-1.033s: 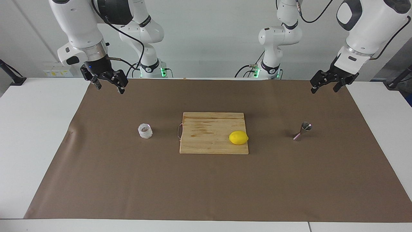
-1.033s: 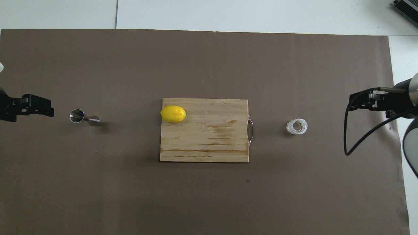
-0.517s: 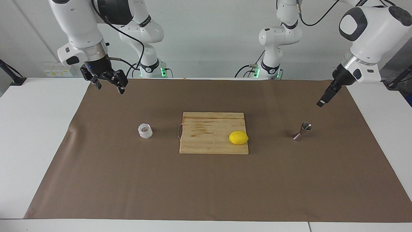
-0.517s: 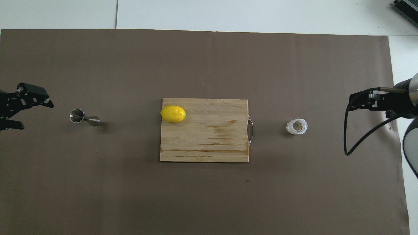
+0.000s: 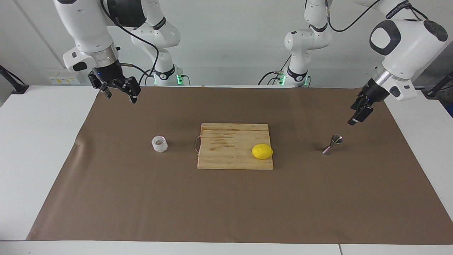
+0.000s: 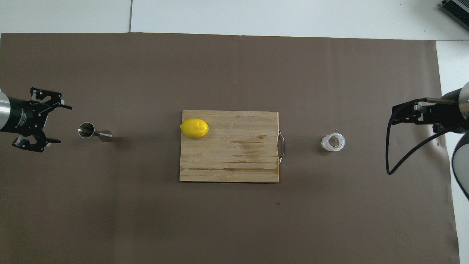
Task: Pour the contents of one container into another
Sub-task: 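Move the open left gripper to the small metal cup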
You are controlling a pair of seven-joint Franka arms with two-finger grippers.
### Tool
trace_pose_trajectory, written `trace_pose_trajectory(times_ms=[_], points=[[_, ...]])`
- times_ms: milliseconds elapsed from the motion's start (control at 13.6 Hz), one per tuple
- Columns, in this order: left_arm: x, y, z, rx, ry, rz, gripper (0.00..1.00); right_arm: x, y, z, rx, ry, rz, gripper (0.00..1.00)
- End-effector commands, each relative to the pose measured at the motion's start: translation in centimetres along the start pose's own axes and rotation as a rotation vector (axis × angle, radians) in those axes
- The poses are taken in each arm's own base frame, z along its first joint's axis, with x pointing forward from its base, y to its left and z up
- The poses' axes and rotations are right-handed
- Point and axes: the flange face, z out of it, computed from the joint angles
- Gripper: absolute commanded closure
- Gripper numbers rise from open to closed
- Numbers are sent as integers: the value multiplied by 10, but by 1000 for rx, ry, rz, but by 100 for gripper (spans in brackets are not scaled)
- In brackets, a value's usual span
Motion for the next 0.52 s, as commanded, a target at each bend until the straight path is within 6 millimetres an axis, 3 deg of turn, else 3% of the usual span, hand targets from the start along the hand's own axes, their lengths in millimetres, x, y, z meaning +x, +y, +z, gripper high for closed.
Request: trace_pose_trajectory(times_ms=[0, 443], points=[[5, -6, 26, -43, -17, -84, 0, -3, 3, -2, 28, -10, -10, 0], [15, -23, 57, -60, -5, -125, 0, -3, 4, -2, 28, -10, -9, 0]])
